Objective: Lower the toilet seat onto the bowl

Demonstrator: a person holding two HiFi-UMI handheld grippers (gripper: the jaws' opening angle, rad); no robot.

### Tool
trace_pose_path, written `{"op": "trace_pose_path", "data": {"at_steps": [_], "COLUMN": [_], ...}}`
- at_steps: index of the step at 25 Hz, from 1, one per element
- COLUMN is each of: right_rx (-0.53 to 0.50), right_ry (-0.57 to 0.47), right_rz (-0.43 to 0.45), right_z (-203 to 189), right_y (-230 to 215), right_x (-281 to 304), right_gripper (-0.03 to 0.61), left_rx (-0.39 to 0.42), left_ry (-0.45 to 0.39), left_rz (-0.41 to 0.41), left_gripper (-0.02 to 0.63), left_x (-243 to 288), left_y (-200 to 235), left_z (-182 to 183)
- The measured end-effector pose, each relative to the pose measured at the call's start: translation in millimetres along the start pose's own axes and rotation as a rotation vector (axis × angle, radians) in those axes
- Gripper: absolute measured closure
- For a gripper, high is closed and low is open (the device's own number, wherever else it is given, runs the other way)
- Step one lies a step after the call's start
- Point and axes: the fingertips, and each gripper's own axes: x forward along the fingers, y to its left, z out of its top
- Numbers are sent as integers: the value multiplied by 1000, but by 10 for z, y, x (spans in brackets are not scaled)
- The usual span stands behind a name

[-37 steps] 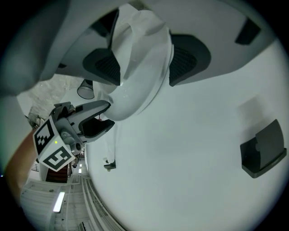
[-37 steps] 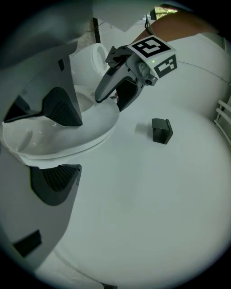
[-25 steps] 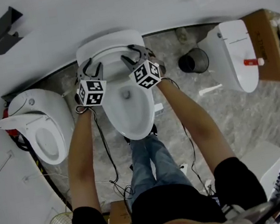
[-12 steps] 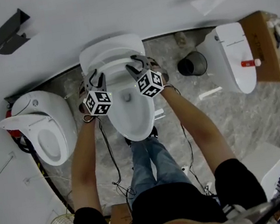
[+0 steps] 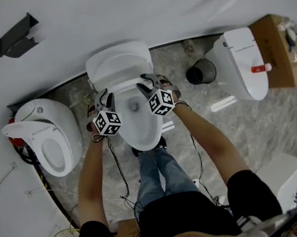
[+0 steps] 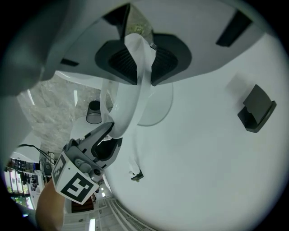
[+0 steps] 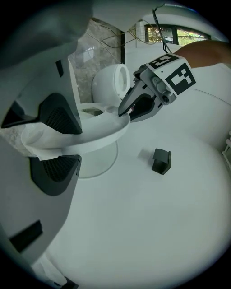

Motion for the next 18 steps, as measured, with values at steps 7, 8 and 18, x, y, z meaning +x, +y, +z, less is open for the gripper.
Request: {"op": "trace_pose_path", "data": {"at_steps": [7, 8, 18], "right_rx": [-34, -40, -103], "right_ry": [3, 3, 8], "right_rz": [25, 31, 90], "right_z": [-80, -96, -235], "right_y": [314, 366, 871], "right_x": [-248, -281, -582], "right_gripper": [419, 420, 427], "left_rx": [-21, -20, 5], "left_ry": [13, 16, 29], "left_rz": [-17, -21, -69], "left_gripper": [512, 512, 511], "left_x": [-246, -279, -597], "left_y": [-306, -356, -836], "left_z": [-112, -133, -352]}}
